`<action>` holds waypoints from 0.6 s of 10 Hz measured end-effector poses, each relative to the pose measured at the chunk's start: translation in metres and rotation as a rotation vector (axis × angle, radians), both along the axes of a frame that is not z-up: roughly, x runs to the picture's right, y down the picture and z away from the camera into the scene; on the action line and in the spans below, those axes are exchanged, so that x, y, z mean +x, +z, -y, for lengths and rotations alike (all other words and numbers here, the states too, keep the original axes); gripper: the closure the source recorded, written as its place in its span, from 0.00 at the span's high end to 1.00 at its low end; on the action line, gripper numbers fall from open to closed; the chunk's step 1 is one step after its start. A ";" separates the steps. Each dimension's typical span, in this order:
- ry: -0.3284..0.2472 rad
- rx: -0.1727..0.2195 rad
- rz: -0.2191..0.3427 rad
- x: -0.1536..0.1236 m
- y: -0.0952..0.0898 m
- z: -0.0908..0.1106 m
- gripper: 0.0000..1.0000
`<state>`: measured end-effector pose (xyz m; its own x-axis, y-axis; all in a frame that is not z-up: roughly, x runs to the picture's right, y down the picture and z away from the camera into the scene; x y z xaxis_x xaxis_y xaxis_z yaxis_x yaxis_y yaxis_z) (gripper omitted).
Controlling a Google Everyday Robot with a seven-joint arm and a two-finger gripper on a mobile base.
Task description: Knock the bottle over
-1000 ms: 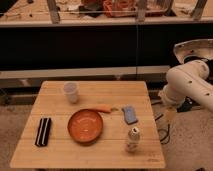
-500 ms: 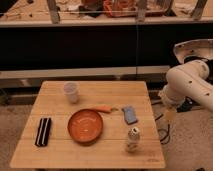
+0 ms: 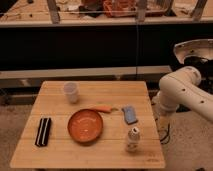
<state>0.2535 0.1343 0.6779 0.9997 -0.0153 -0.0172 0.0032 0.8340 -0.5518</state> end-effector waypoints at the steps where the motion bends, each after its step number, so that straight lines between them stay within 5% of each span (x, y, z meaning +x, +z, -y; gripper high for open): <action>1: -0.012 -0.001 0.009 0.000 -0.001 -0.005 0.80; 6: -0.051 -0.011 0.045 -0.024 -0.001 -0.026 0.80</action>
